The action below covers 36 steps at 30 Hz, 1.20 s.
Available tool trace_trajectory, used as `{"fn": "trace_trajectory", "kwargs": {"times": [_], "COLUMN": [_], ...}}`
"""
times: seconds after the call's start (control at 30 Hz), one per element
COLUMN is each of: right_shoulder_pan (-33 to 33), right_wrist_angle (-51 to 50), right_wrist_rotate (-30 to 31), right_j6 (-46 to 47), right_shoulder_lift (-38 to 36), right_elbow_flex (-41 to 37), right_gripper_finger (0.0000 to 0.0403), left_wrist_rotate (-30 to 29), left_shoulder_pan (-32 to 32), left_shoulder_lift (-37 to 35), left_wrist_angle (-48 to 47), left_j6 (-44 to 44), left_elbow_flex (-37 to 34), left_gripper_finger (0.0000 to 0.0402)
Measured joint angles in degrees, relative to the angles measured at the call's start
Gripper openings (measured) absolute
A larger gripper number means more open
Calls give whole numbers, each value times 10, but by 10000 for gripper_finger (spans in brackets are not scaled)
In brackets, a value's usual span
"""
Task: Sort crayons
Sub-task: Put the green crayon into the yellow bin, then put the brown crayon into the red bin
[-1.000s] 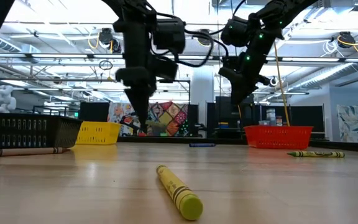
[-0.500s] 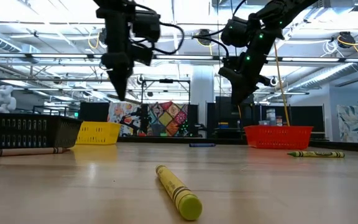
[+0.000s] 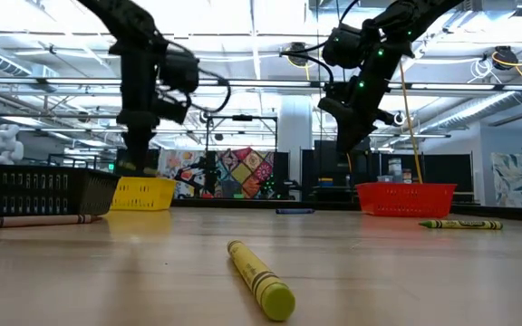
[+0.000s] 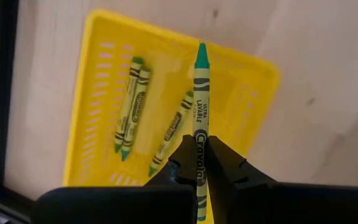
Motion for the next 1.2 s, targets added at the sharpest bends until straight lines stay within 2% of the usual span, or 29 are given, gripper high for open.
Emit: {"fn": "trace_trajectory", "kwargs": {"times": [0.27,0.6,0.93,1.2], "right_shoulder_pan": [0,0,0,0], "right_wrist_angle": [0,2,2,2], "right_wrist_rotate": [0,0,0,0], "right_j6": [0,6,1,0], "right_shoulder_lift": [0,0,0,0], "right_elbow_flex": [0,0,0,0], "right_gripper_finger": [68,68,68,68], "left_wrist_rotate": [2,2,2,7], "left_shoulder_pan": [38,70,75,70], "left_shoulder_lift": [-1,-1,-1,-2], "left_wrist_angle": [59,68,66,46], "left_j6": [12,23,21,-21], "left_elbow_flex": [-52,-58,-58,-57], "left_gripper_finger": [8,10,81,89]}}
